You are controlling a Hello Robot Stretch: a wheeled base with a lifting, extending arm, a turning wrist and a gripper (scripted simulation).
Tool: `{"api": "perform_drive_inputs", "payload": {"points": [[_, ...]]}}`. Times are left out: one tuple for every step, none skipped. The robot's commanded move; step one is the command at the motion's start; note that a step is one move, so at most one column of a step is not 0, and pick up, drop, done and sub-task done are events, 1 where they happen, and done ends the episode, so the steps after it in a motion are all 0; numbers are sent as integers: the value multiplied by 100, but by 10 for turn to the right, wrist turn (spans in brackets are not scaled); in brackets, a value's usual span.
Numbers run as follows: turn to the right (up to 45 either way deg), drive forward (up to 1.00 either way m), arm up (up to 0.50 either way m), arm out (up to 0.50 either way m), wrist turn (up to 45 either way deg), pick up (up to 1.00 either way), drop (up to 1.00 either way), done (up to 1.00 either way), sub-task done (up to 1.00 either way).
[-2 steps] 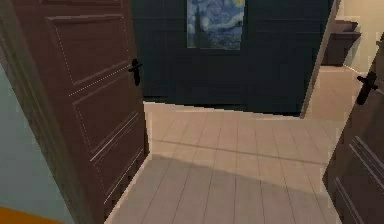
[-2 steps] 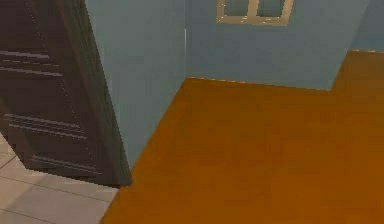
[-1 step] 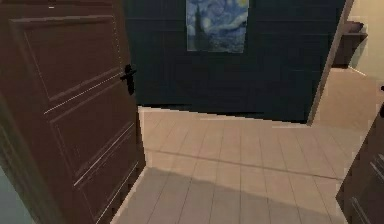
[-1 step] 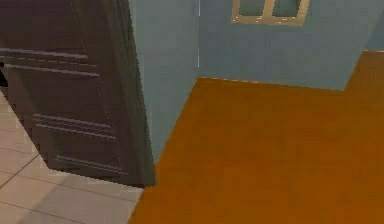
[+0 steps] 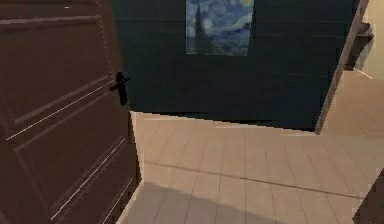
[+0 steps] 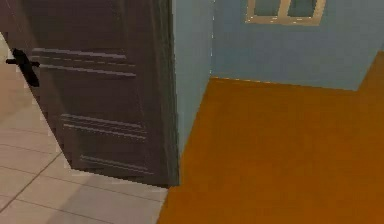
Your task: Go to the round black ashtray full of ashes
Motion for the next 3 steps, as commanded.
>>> {"api": "perform_drive_inputs", "payload": {"points": [[180, 0, 0, 0, 0, 0, 0, 0, 0], [0, 100, 0, 0, 0, 0, 0, 0, 0], [30, 0, 0, 0, 0, 0, 0, 0, 0]]}}
